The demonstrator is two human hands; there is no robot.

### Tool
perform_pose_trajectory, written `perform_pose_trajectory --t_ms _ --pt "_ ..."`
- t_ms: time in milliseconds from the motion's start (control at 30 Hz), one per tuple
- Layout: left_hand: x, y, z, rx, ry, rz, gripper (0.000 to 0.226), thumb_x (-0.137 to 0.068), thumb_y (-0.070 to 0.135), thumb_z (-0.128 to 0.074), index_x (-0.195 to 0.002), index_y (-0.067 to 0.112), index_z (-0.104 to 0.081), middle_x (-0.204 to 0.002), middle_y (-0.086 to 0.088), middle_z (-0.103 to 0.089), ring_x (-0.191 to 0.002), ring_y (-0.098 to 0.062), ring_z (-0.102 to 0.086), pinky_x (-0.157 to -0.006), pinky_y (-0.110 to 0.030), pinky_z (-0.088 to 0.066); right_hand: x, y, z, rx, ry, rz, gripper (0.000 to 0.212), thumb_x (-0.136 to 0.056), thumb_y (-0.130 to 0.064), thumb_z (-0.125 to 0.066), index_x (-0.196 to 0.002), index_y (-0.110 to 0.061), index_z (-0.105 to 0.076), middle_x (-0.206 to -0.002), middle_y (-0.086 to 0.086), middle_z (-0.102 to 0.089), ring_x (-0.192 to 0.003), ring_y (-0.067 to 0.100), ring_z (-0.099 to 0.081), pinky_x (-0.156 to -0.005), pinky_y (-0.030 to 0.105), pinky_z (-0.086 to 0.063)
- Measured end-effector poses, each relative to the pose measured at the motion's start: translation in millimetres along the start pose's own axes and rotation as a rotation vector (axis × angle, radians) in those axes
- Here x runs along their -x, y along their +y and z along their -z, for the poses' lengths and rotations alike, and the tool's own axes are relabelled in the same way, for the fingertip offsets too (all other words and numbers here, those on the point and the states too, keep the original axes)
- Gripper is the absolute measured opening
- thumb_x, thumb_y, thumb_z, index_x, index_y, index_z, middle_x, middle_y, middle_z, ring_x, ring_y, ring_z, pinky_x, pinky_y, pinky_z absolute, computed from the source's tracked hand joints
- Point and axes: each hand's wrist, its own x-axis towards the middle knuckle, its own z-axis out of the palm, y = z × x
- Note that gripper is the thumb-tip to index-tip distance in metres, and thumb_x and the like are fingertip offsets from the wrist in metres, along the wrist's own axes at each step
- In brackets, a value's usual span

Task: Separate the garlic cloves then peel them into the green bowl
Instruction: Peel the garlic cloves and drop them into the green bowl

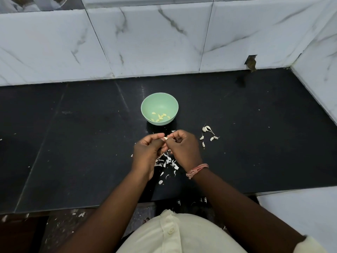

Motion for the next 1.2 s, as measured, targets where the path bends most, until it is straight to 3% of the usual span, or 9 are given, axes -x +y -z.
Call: perform_pose_trajectory --t_ms 100,200,267,467,533,633,900,1100,1200 --pt "2.4 3.9 -6.0 -0.06 0.054 -0.019 0.012 -0.088 -0.007 -0.067 -0.098 -0.006 -0.074 -0.083 -0.02 -0.075 -0.072 -0.022 -0.071 -0.073 -0.029 -0.062 -1.3 1.3 -3.7 0.127 0.021 0.034 0.006 -0.084 -0.019 -0.072 -0.079 -0.016 -0.068 -0.062 -0.004 -0.072 -0.058 0.009 -0.068 -0.061 0.031 -0.057" --pt "1.2 7.8 -10.0 -0.081 0.075 -0.008 0.008 -0.087 -0.007 -0.067 -0.088 -0.005 -0.075 -0.088 -0.033 -0.071 -0.075 -0.033 -0.065 -0.082 -0.044 -0.058 -1.5 -2.3 -2.6 0.225 -0.006 0.104 0.01 -0.085 -0.017 -0.066 -0.075 -0.015 -0.067 -0.06 -0.004 -0.071 -0.053 0.003 -0.063 -0.057 0.019 -0.048" --pt "0.5 10.1 -10.4 -0.105 0.062 -0.01 0.011 -0.087 -0.007 -0.067 -0.082 -0.002 -0.075 -0.087 -0.038 -0.068 -0.074 -0.034 -0.061 -0.081 -0.046 -0.056 -2.3 -4.4 -0.4 0.273 -0.011 0.148 0.015 -0.084 -0.015 -0.064 -0.069 -0.014 -0.067 -0.061 -0.003 -0.07 -0.052 0.003 -0.06 -0.051 0.012 -0.04" --pt "-3.8 10.2 -6.8 -0.144 0.06 0.034 0.008 -0.087 -0.005 -0.069 -0.088 -0.003 -0.076 -0.087 -0.033 -0.071 -0.077 -0.036 -0.065 -0.089 -0.056 -0.056 -5.7 3.7 -3.6 0.289 -0.003 0.227 0.019 -0.08 -0.016 -0.062 -0.062 -0.014 -0.066 -0.061 -0.002 -0.068 -0.058 0.01 -0.06 -0.055 0.025 -0.045" --pt "-4.2 11.1 -6.4 -0.182 0.056 0.02 0.007 -0.087 -0.004 -0.07 -0.089 -0.002 -0.076 -0.087 -0.029 -0.074 -0.077 -0.035 -0.066 -0.088 -0.053 -0.058 -7.5 7.0 -4.5 0.316 0.016 0.256 0.018 -0.078 -0.016 -0.061 -0.061 -0.014 -0.065 -0.063 -0.002 -0.065 -0.061 0.012 -0.058 -0.055 0.026 -0.042" --pt "-5.6 13.4 -6.2 -0.201 0.035 0.012 0.007 -0.088 -0.003 -0.07 -0.091 -0.002 -0.076 -0.088 -0.027 -0.075 -0.079 -0.034 -0.067 -0.089 -0.05 -0.058 -9.9 7.9 -4.9 0.348 0.017 0.255 0.017 -0.078 -0.012 -0.064 -0.062 -0.014 -0.067 -0.065 -0.003 -0.061 -0.062 0.012 -0.055 -0.053 0.013 -0.033" --pt "-11.9 12.7 -4.1 -0.221 -0.009 0.025 0.008 -0.089 0.0 -0.071 -0.095 0.0 -0.077 -0.088 -0.022 -0.076 -0.081 -0.031 -0.068 -0.083 -0.04 -0.058 -11.5 7.7 -3.0 0.348 0.007 0.259 0.017 -0.076 -0.011 -0.064 -0.059 -0.013 -0.061 -0.062 -0.004 -0.061 -0.059 0.006 -0.054 -0.05 0.011 -0.031" --pt "-15.5 13.3 1.9 -0.219 -0.057 0.044 0.013 -0.088 -0.001 -0.072 -0.101 -0.003 -0.075 -0.092 -0.022 -0.076 -0.082 -0.027 -0.07 -0.07 -0.023 -0.061 -8.2 8.8 -2.3 0.248 -0.031 0.2 0.019 -0.078 -0.024 -0.06 -0.062 -0.014 -0.062 -0.06 -0.002 -0.068 -0.056 0.016 -0.063 -0.053 0.038 -0.052" --pt "-14.3 17.9 2.4 -0.194 -0.08 0.037 0.015 -0.089 -0.005 -0.069 -0.103 -0.006 -0.073 -0.091 -0.021 -0.077 -0.074 -0.019 -0.073 -0.064 -0.019 -0.059 -6.5 7.5 0.5 0.176 -0.038 0.155 0.022 -0.084 -0.02 -0.068 -0.064 -0.013 -0.064 -0.057 0.0 -0.067 -0.055 0.018 -0.068 -0.053 0.039 -0.055"
